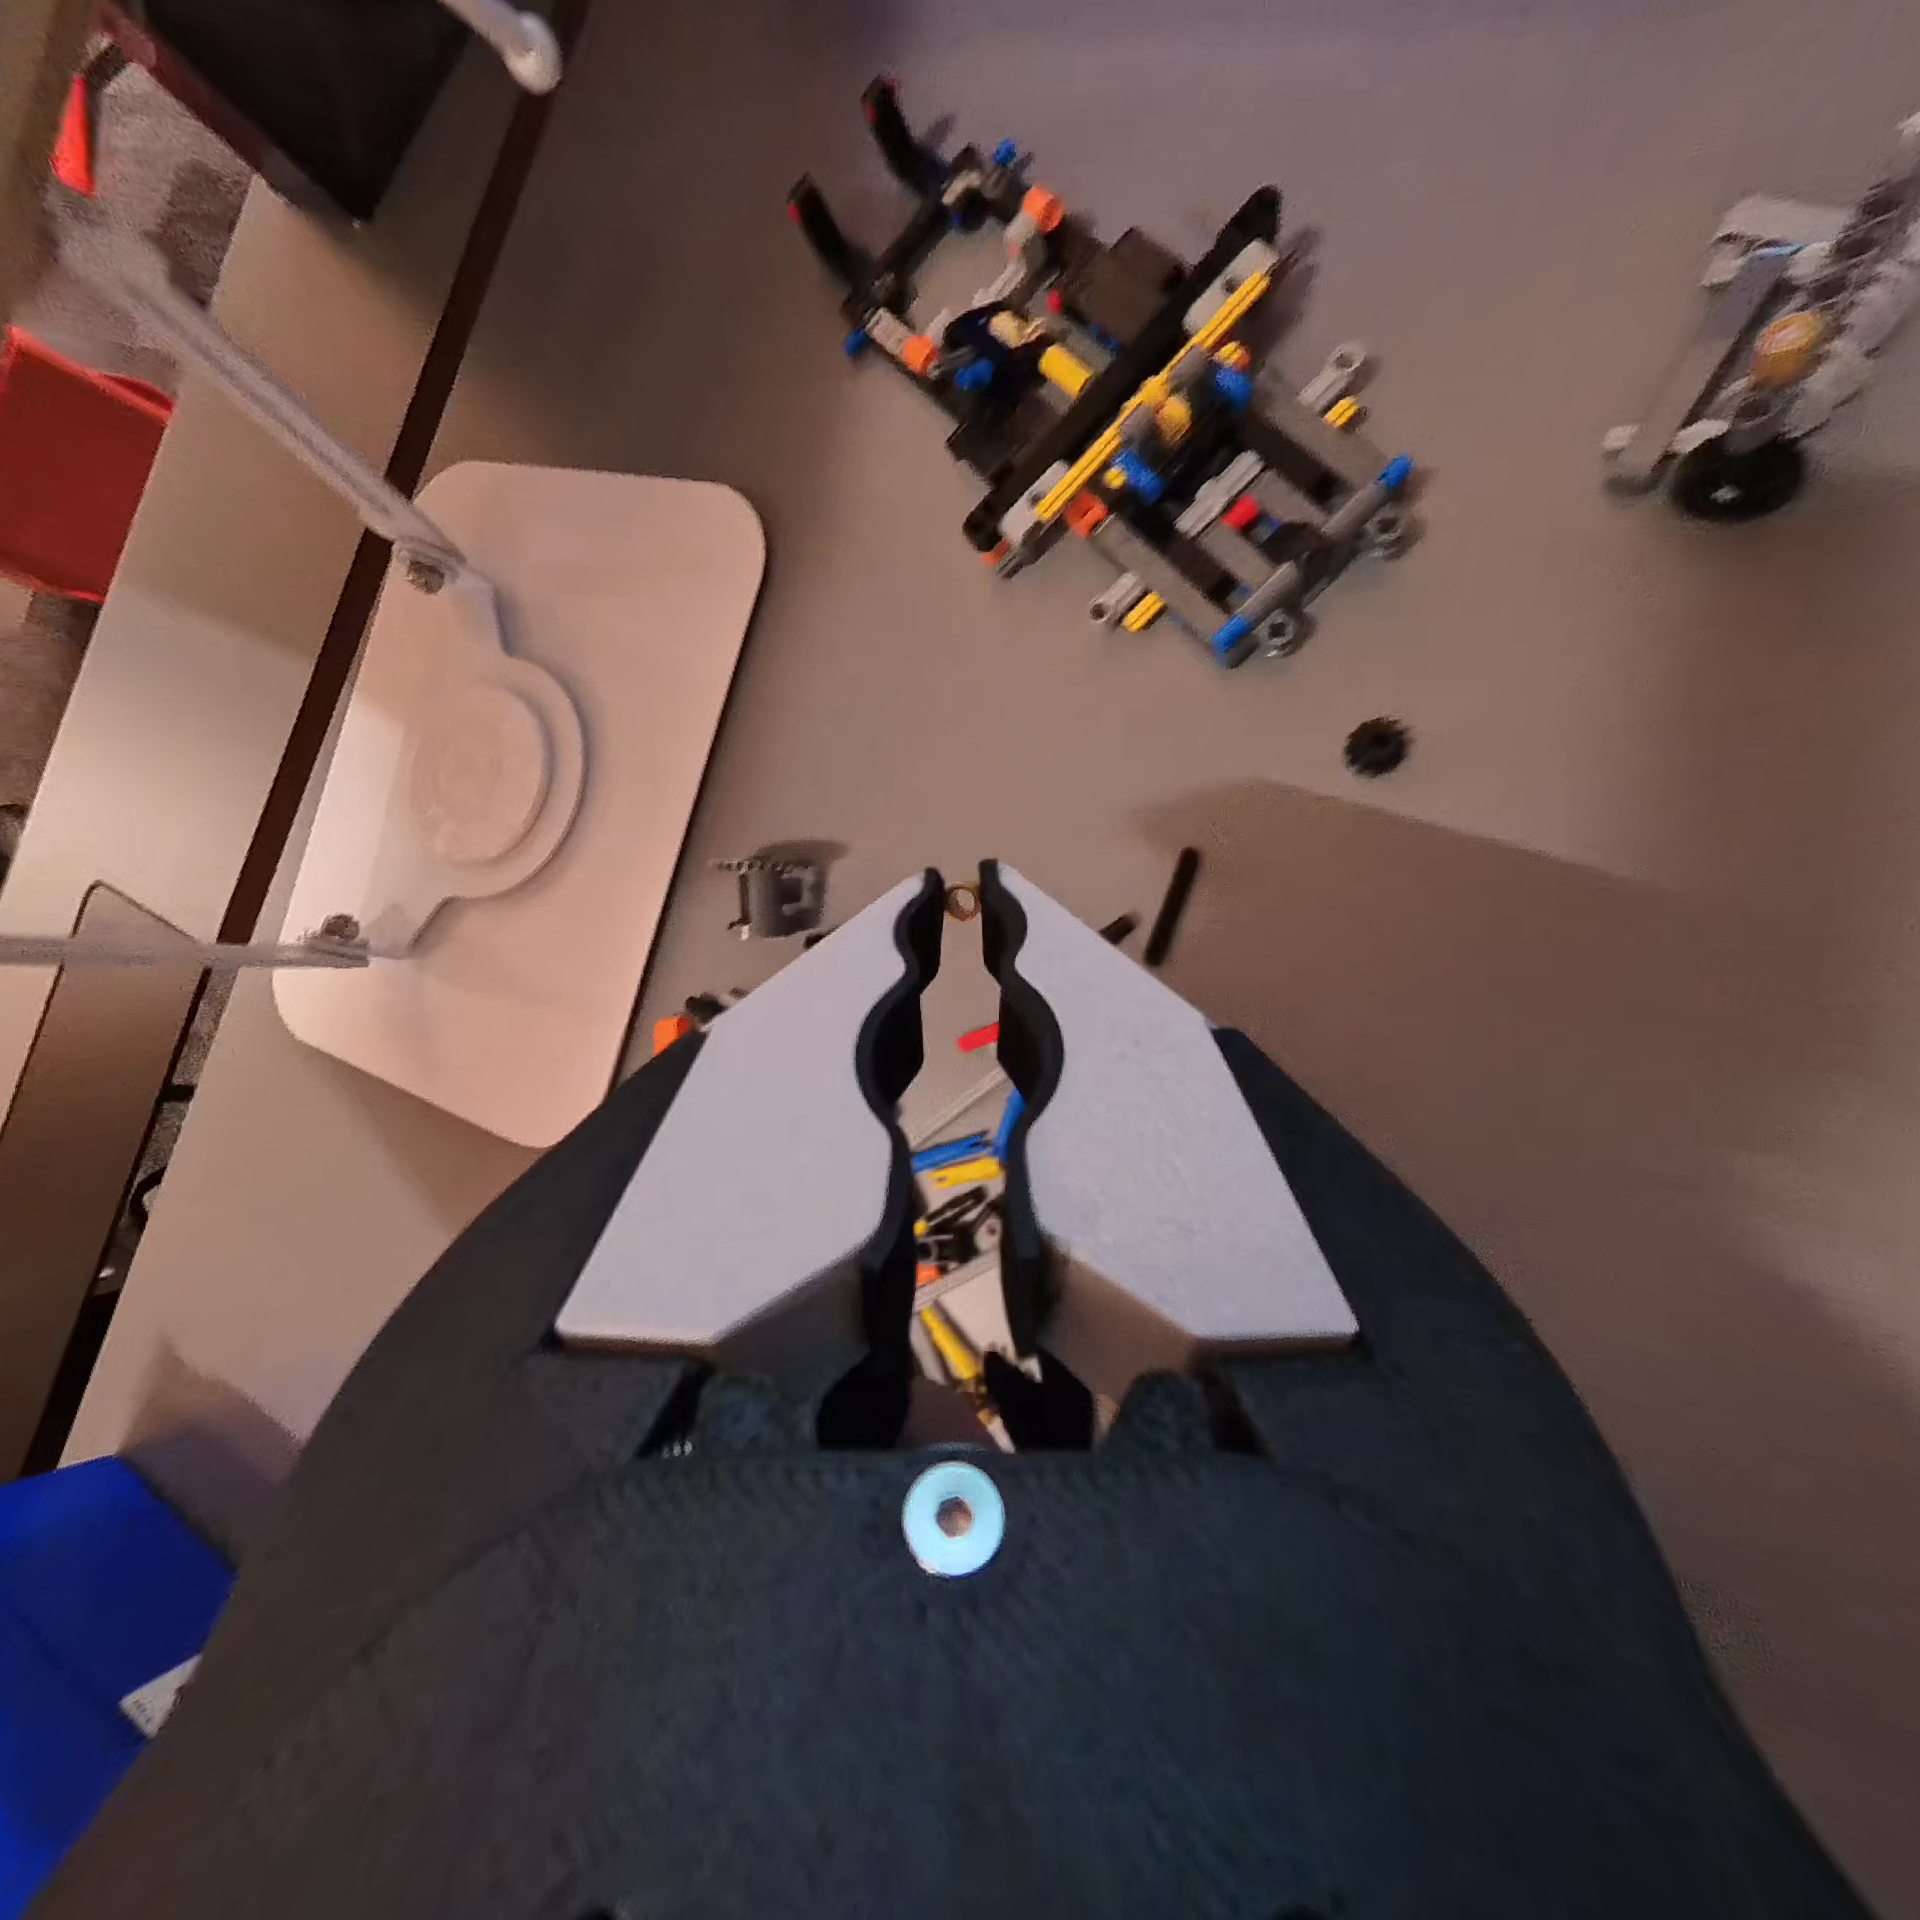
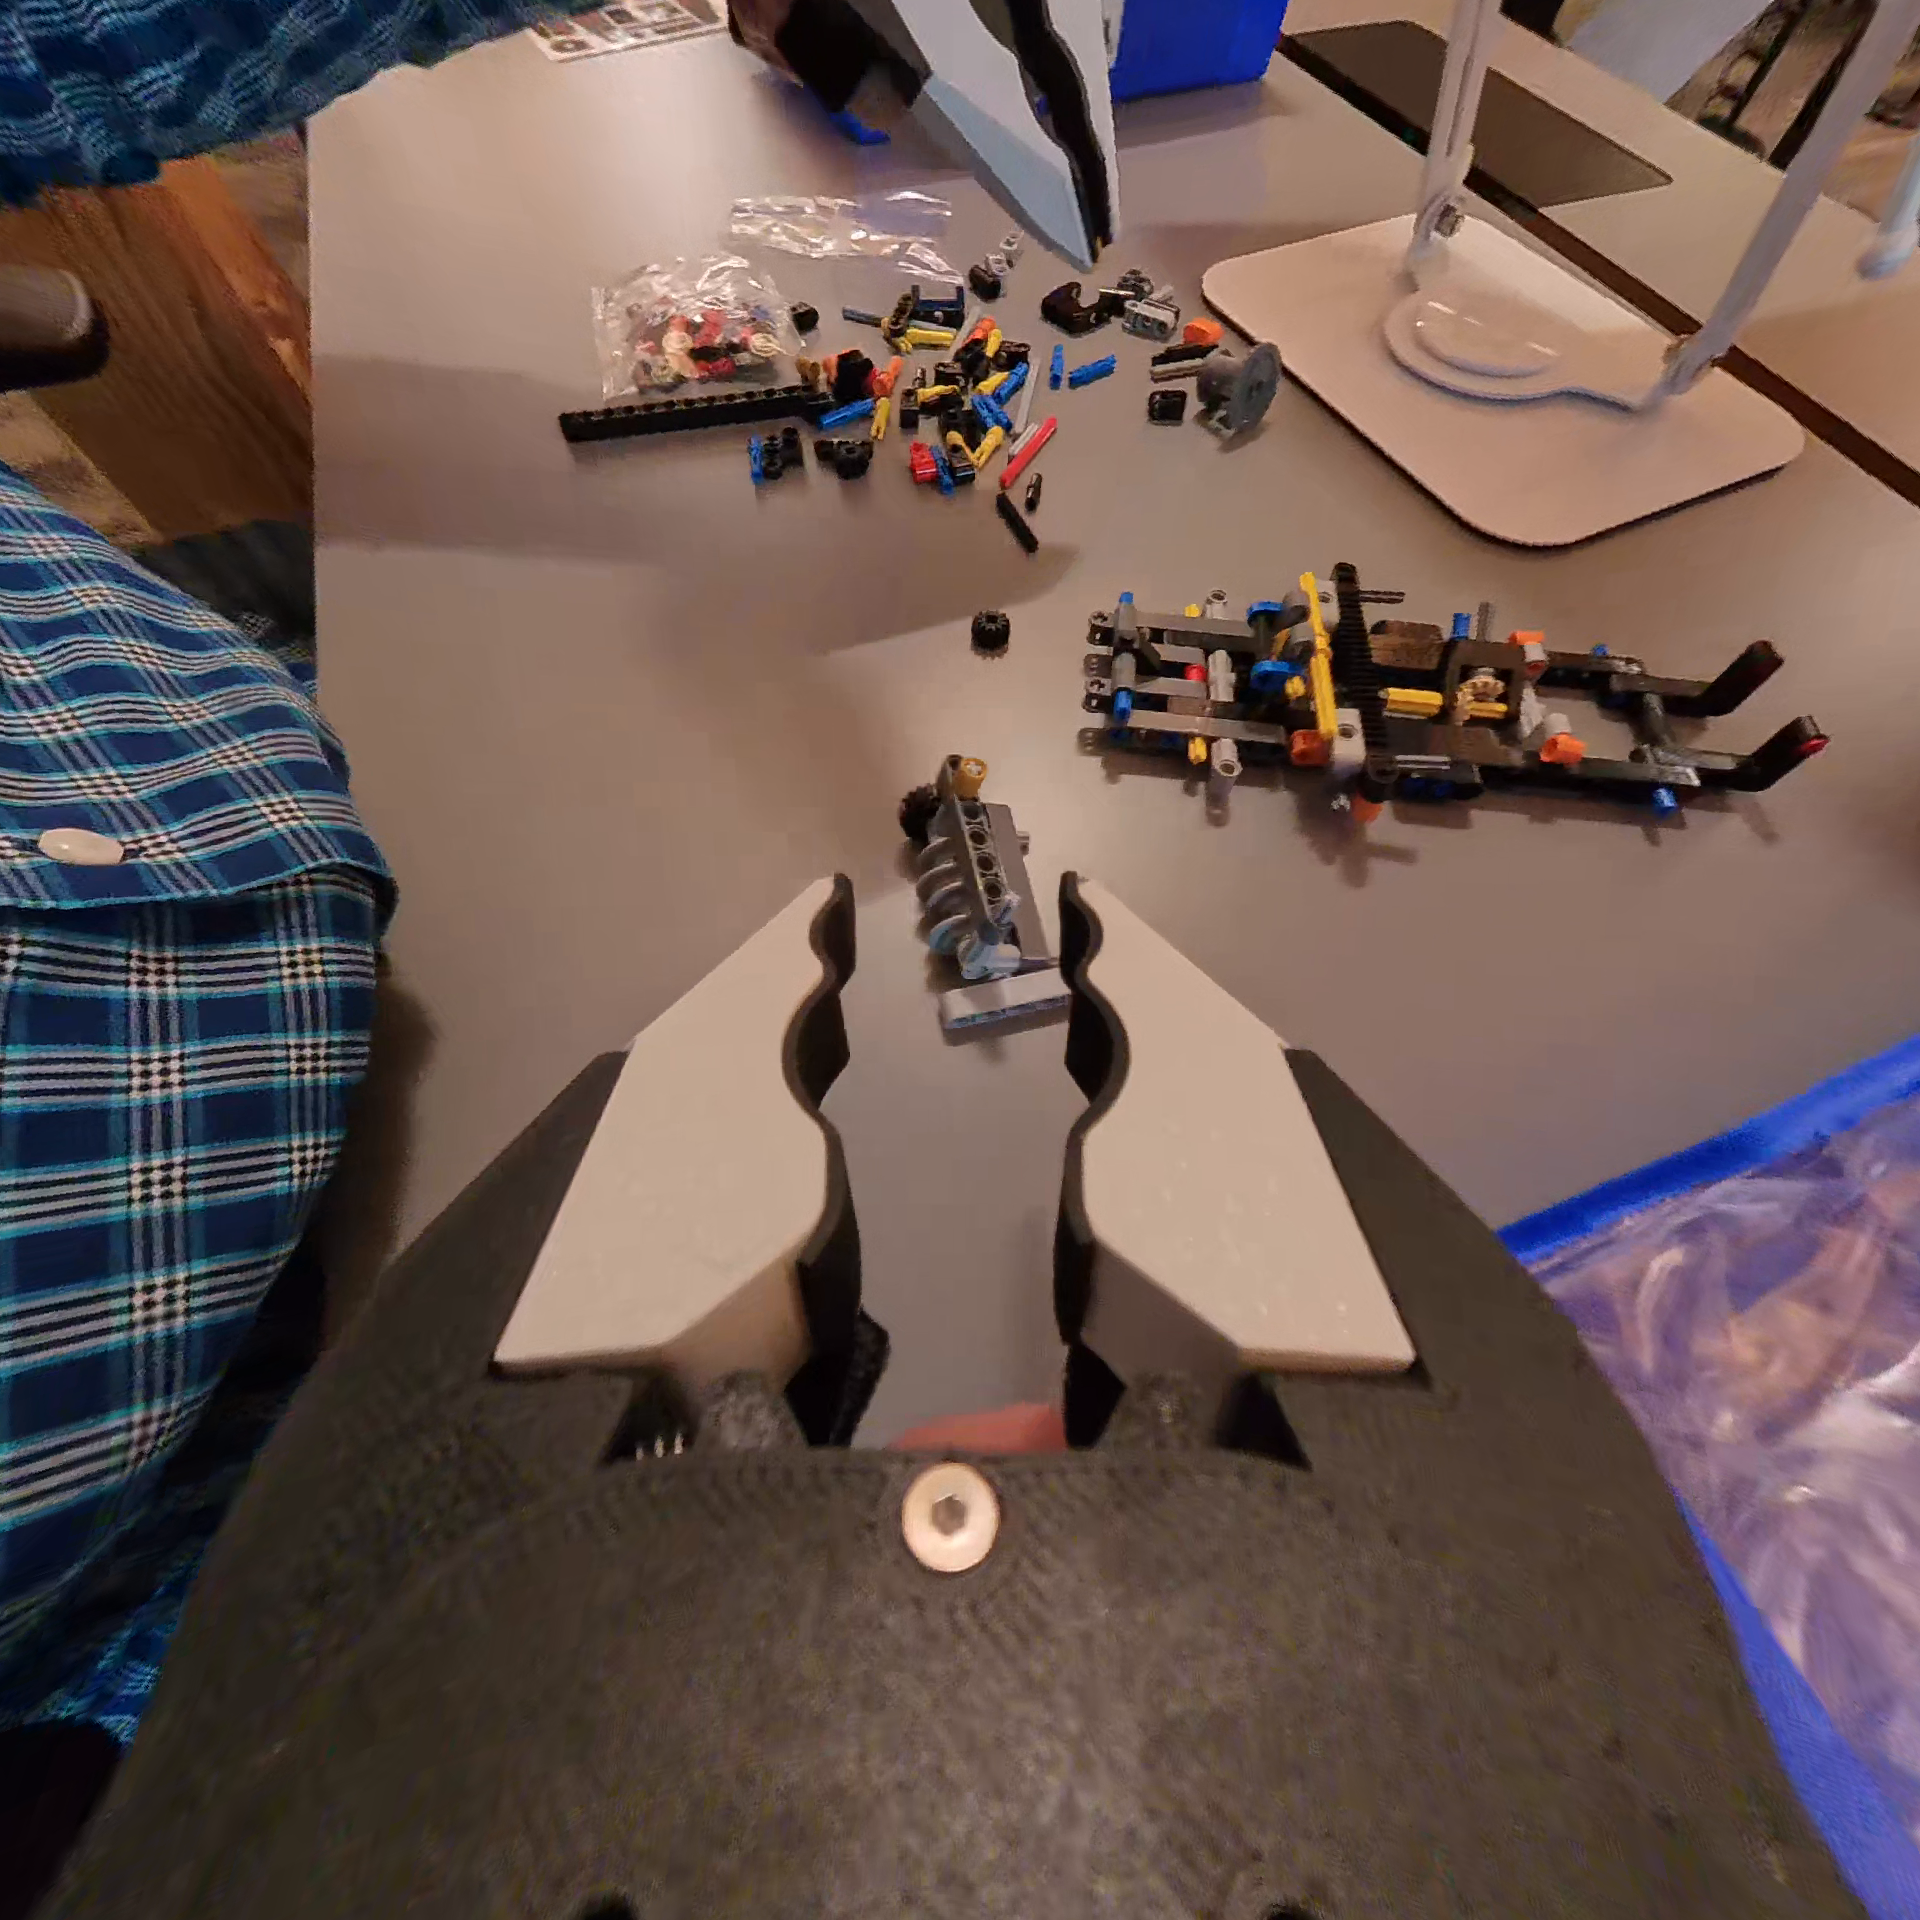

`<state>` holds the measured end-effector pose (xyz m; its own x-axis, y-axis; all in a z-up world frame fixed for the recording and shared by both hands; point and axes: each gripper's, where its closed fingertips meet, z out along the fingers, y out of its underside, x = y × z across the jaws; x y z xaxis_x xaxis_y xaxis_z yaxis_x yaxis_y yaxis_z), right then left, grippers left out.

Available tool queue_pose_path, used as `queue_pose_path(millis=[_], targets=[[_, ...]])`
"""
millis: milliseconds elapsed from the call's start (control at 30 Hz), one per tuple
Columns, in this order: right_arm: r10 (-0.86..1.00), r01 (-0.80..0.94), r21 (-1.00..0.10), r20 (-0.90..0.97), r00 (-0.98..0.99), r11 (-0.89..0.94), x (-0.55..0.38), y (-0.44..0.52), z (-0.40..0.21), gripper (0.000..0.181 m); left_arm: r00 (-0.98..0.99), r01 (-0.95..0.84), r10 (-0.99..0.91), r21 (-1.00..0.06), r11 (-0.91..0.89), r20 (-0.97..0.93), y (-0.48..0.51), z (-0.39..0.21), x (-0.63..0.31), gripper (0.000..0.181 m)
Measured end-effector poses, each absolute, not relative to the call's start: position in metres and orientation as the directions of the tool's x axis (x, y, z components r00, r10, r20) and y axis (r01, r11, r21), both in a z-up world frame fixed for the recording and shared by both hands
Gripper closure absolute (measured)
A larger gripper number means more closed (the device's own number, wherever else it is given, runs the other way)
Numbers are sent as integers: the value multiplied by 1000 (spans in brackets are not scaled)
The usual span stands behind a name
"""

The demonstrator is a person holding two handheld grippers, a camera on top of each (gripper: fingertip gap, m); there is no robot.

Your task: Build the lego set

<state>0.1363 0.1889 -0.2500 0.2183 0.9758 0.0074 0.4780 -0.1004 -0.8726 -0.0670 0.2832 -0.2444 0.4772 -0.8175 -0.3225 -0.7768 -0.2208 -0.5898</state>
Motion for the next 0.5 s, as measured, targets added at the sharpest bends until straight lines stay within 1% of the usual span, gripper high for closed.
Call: queue_pose_path(millis=[133,300,400,500], targets=[[980,495,-865,26,200,-78,130,180,-260,144,458,-757,-837,-624,-193,-297,266,-243,-40,177],[987,491,-870,32,159,-51,118,169,-264,143,442,-746,-853,-642,-179,-275,251,-249,-17,177],[982,516,-856,65,178,-37,114,173,-269,139,440,-735,-860,-654,-179,-259,246,-251,-9,177],[977,501,-865,80,198,-31,110,179,-267,134,433,-733,-865,-657,-175,-252,243,-253,-5,177]])
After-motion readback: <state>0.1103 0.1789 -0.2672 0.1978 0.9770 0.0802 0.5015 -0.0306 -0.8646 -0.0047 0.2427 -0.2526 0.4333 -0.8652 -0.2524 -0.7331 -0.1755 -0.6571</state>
